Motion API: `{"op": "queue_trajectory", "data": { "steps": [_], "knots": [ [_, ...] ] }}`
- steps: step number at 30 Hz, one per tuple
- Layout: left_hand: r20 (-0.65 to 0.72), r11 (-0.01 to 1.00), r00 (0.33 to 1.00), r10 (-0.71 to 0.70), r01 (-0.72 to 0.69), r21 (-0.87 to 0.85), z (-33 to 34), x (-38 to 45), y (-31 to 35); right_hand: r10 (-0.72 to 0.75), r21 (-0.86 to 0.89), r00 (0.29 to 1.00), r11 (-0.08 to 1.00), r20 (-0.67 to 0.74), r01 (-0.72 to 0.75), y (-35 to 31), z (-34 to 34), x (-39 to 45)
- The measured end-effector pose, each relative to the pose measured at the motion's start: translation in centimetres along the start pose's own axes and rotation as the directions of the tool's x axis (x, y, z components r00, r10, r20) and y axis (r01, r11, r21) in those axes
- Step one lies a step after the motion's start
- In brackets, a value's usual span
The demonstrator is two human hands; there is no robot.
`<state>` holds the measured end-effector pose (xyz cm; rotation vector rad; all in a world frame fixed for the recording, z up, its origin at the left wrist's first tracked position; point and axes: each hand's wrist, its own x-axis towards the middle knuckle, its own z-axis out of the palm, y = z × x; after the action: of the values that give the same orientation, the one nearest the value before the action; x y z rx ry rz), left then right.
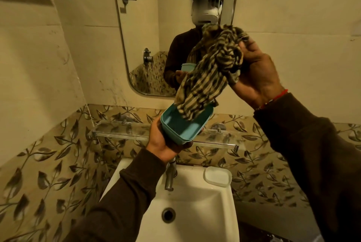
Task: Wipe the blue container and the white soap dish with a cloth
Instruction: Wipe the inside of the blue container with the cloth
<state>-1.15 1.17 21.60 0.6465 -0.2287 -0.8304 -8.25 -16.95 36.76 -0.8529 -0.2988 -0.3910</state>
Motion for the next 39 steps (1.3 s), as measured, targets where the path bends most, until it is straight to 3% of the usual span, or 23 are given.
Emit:
{"op": "queue_trajectory", "data": {
  "steps": [6, 10, 13, 16, 17, 19, 20, 21, 23, 26, 28, 30, 33, 35, 37, 39],
  "knots": [
    [0.005, 1.000, 1.000, 0.015, -0.015, 0.011, -0.2, 0.0, -0.2, -0.090, -0.063, 0.993, 0.994, -0.082, 0.084, 0.1, -0.9, 0.1],
    [-0.010, 0.998, 0.999, 0.037, -0.037, 0.052, -0.6, 0.3, -0.4, -0.118, -0.413, 0.992, 0.907, -0.046, 0.089, 0.9, -1.4, -0.5],
    [0.013, 0.998, 0.999, 0.053, -0.053, 0.037, -0.6, 0.4, -0.4, -0.137, -0.736, 0.990, 0.667, 0.031, 0.115, 2.1, -2.4, -1.1],
    [0.020, 0.998, 0.998, 0.058, -0.059, 0.008, -0.8, 0.5, -0.5, -0.035, -0.862, 0.991, 0.489, 0.129, 0.130, 3.0, -3.1, -1.6],
    [0.022, 0.998, 0.998, 0.061, -0.061, 0.001, -0.9, 0.5, -0.5, 0.019, -0.917, 0.985, 0.367, 0.173, 0.154, 3.2, -3.2, -1.7],
    [0.031, 0.998, 0.997, 0.065, -0.065, -0.015, -1.0, 0.4, -0.4, 0.124, -0.974, 0.966, 0.011, 0.228, 0.228, 3.4, -3.6, -1.7],
    [0.031, 0.998, 0.998, 0.063, -0.063, -0.019, -1.0, 0.3, -0.3, 0.162, -0.959, 0.958, -0.113, 0.238, 0.258, 3.6, -3.8, -1.7],
    [0.025, 0.998, 0.998, 0.058, -0.057, -0.018, -1.1, 0.2, -0.2, 0.189, -0.947, 0.952, -0.168, 0.241, 0.273, 3.7, -3.9, -1.8],
    [0.002, 0.999, 0.999, 0.050, -0.050, 0.003, -1.2, 0.1, -0.1, 0.237, -0.955, 0.946, -0.145, 0.222, 0.260, 3.7, -4.3, -1.8],
    [-0.005, 0.997, 0.998, 0.059, -0.059, 0.042, -1.2, -0.2, 0.0, 0.305, -0.975, 0.930, -0.019, 0.204, 0.220, 3.9, -4.6, -1.8],
    [-0.002, 0.997, 0.998, 0.062, -0.061, 0.045, -1.2, -0.4, 0.2, 0.308, -0.973, 0.923, 0.092, 0.230, 0.211, 4.0, -4.6, -2.0],
    [0.024, 0.997, 0.997, 0.068, -0.069, 0.040, -1.2, -0.6, 0.7, 0.277, -0.961, 0.921, 0.113, 0.276, 0.253, 3.9, -4.6, -2.0],
    [0.068, 0.996, 0.996, 0.061, -0.066, 0.068, -1.1, -0.8, 1.1, 0.184, -0.947, 0.930, 0.019, 0.318, 0.321, 3.3, -4.8, -1.9],
    [0.069, 0.995, 0.997, 0.045, -0.051, 0.081, -1.0, -1.0, 1.1, 0.100, -0.950, 0.945, 0.040, 0.312, 0.310, 3.2, -5.0, -2.0],
    [0.060, 0.998, 0.998, 0.030, -0.033, 0.060, -1.1, -1.1, 1.2, -0.040, -0.950, 0.963, 0.158, 0.265, 0.268, 3.3, -5.1, -2.1],
    [0.056, 0.999, 0.998, 0.017, -0.019, 0.037, -1.5, -1.2, 1.2, -0.195, -0.905, 0.966, 0.357, 0.170, 0.231, 2.9, -5.2, -1.8]
  ]
}}
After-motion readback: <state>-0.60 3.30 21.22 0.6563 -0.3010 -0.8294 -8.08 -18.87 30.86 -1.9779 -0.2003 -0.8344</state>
